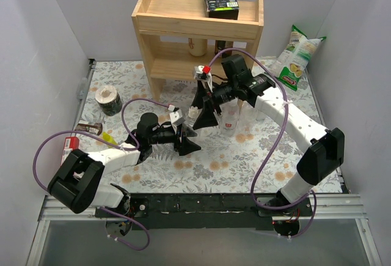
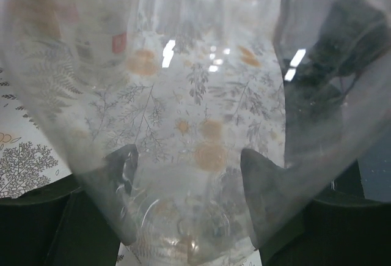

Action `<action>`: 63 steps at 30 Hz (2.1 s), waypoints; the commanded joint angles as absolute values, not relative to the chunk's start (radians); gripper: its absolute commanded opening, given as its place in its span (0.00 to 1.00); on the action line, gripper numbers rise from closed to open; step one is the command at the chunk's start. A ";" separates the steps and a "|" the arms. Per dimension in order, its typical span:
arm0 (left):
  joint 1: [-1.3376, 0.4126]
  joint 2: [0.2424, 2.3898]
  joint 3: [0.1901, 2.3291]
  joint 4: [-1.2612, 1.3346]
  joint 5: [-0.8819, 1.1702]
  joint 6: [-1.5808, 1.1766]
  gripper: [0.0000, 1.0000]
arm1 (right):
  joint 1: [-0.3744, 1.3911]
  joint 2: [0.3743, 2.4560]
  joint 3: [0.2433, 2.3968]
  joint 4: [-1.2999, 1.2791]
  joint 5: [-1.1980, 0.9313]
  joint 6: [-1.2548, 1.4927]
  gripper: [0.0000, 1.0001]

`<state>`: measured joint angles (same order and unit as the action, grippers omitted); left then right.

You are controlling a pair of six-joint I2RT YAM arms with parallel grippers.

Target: Screw on the bottle caps

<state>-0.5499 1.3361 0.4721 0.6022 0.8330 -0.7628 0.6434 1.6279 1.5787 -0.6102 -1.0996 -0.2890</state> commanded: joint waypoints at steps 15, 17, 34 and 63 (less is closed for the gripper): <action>-0.515 1.333 0.498 0.603 0.840 -0.758 0.00 | 0.574 1.509 1.558 -0.709 -1.009 -0.321 0.98; -0.525 1.333 0.506 0.578 0.860 -0.738 0.00 | 0.569 1.543 1.620 -0.696 -1.014 -0.321 0.98; -0.549 1.370 0.546 0.571 0.850 -0.738 0.00 | 0.609 1.629 1.635 -0.586 -1.200 -0.241 0.98; -0.472 1.388 0.548 0.597 0.851 -0.789 0.00 | 0.569 1.439 1.457 -0.779 -1.023 -0.380 0.98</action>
<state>-0.5114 1.3960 0.5125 0.6052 0.9058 -0.7589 0.5617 1.4567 1.4422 -0.6479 -0.9752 -0.4000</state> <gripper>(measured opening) 0.662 0.984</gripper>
